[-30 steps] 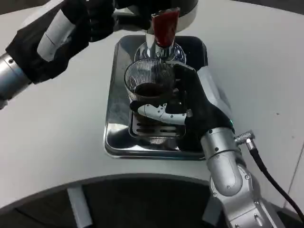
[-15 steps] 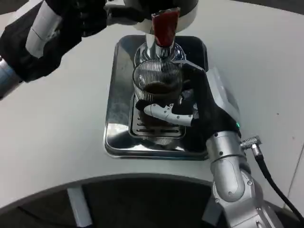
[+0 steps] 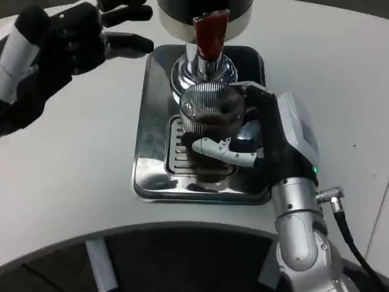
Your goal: Grasp the cup under the faucet to collect the drink, then remove the cup.
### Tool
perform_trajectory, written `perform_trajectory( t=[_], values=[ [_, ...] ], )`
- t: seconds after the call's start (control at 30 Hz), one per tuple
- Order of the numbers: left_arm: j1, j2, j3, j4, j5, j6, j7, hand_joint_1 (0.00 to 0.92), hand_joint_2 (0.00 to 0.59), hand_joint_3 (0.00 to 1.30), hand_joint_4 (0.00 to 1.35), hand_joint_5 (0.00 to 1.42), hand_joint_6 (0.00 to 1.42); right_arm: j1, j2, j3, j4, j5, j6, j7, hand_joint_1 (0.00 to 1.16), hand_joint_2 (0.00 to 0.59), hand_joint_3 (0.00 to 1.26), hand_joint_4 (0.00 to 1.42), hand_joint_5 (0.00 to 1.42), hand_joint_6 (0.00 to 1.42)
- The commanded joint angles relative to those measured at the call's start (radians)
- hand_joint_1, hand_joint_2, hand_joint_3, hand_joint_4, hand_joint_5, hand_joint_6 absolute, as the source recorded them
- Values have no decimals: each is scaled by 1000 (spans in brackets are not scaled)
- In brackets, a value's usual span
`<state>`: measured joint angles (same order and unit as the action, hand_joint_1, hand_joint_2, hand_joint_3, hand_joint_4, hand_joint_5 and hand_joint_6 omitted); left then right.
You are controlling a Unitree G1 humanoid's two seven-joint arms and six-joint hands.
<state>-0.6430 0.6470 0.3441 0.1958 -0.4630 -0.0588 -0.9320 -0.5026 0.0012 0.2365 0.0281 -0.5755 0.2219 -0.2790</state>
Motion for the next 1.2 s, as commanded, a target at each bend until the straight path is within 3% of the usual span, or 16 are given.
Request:
perform_trajectory(
  t=[0.03,0.27,0.6,1.2],
  values=[
    [77,39,44,-63,-22,35,27,0,42,178,135,285,217,17,13,4,-40,-7,-24,-24,989,119,982,1095,1110,1231],
    [145,50,74,-111,-20,35,49,0,43,178,135,285,219,53,15,11,-80,-13,-27,-23,1011,107,1012,1124,1152,1284],
    [241,39,83,-179,-1,15,79,0,42,178,117,250,182,147,11,15,-211,-21,-20,-5,1022,118,1014,1138,1194,1327],
    [398,5,27,-268,69,-82,132,0,42,131,21,137,95,306,-12,18,-448,-65,1,87,1029,103,1012,1138,1195,1355]
  ],
)
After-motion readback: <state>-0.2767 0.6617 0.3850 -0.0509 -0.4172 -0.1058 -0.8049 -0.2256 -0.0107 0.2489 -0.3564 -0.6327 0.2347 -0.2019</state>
